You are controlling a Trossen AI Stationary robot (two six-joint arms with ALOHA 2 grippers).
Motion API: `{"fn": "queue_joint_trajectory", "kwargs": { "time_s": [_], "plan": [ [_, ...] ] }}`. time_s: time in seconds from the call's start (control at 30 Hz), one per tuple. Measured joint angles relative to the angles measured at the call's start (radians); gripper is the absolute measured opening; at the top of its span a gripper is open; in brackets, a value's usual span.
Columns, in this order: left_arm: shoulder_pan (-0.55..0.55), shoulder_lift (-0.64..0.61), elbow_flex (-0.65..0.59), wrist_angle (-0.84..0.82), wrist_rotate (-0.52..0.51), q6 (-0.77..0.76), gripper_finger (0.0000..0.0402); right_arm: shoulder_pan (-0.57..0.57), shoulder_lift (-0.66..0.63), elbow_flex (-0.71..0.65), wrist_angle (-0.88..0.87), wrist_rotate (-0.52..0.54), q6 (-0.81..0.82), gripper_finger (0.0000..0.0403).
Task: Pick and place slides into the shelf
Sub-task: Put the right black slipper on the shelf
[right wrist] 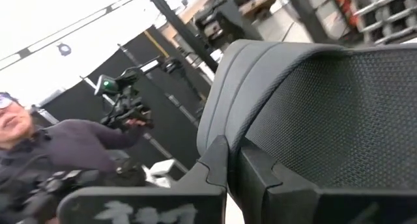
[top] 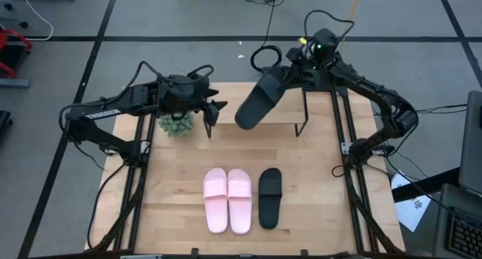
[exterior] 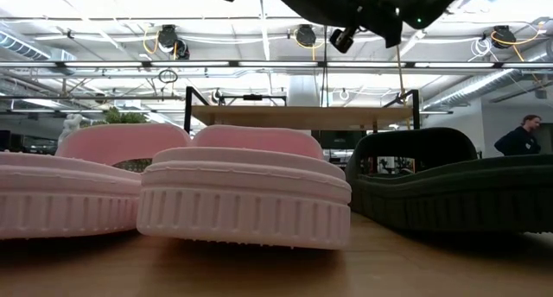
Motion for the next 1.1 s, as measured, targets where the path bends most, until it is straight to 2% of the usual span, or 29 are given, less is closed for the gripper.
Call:
{"fn": "queue_joint_trajectory", "kwargs": {
  "time_s": [0.3,0.4,0.63,0.9,1.1],
  "plan": [
    [0.004,0.001,0.000,0.049,0.067,0.012,0.0271,0.108,0.007,-0.090,0.005,0.001,0.000,0.0003],
    [0.017,0.003,0.000,0.051,0.124,0.005,0.0271,0.132,0.007,-0.110,0.032,0.000,-0.002,0.0003],
    [0.036,0.035,0.002,0.071,0.279,-0.074,0.0271,0.143,0.005,-0.096,0.144,0.003,0.027,0.0002],
    [0.036,0.067,0.000,0.105,0.366,-0.186,0.0271,0.139,0.005,-0.075,0.190,0.003,0.027,0.0002],
    [0.036,0.078,0.000,0.199,0.332,-0.222,0.0271,0.122,0.005,-0.074,0.201,0.004,0.024,0.0002]
  ]
}}
